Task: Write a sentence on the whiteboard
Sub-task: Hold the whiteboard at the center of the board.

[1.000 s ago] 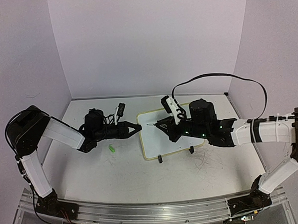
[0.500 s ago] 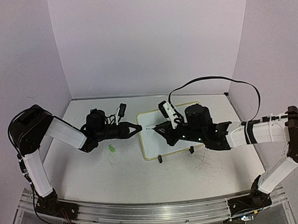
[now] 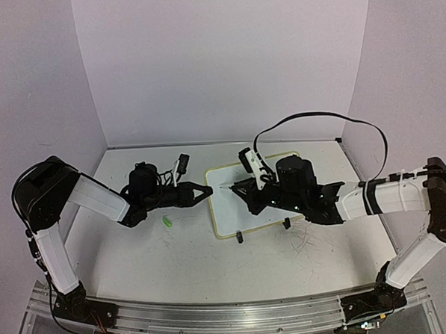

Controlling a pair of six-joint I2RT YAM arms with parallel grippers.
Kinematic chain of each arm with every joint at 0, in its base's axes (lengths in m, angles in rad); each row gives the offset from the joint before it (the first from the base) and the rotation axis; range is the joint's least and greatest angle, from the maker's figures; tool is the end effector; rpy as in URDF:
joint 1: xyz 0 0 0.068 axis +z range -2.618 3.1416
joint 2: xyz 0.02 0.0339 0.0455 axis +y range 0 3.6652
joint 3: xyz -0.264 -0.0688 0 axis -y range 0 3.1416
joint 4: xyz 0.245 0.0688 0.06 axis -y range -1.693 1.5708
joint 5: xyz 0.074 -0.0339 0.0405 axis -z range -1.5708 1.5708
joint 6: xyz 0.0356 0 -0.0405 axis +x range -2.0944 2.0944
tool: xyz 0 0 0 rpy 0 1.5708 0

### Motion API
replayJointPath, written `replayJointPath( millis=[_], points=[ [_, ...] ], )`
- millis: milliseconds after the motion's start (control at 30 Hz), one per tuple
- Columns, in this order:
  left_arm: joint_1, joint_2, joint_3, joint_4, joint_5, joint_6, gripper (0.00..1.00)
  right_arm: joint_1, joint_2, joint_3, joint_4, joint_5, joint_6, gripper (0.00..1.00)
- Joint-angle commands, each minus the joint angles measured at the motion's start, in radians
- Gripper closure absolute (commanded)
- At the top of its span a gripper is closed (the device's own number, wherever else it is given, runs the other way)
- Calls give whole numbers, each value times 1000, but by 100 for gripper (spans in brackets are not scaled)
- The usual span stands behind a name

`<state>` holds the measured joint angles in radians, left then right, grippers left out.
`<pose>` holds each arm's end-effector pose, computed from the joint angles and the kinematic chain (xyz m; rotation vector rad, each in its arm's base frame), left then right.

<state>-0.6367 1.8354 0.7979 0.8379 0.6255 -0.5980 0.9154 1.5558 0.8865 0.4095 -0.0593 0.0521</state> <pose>0.2820 -0.2344 0.1674 0.5405 1.8945 -1.4041 0.2124 0.2798 0.2444 -0.8311 1.7012 0.7267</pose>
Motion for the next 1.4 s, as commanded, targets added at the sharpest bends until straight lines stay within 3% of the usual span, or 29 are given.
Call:
replayJointPath(
  millis=[0, 500, 1367],
  points=[
    [18, -50, 23, 37, -2, 20, 65, 7, 7, 50, 33, 21, -9, 100],
    [30, -32, 86, 38, 35, 9, 67, 7, 53, 77, 40, 42, -8, 100],
    [31, -12, 84, 38, 33, 84, 96, 8, 79, 82, 89, 51, -2, 100]
  ],
)
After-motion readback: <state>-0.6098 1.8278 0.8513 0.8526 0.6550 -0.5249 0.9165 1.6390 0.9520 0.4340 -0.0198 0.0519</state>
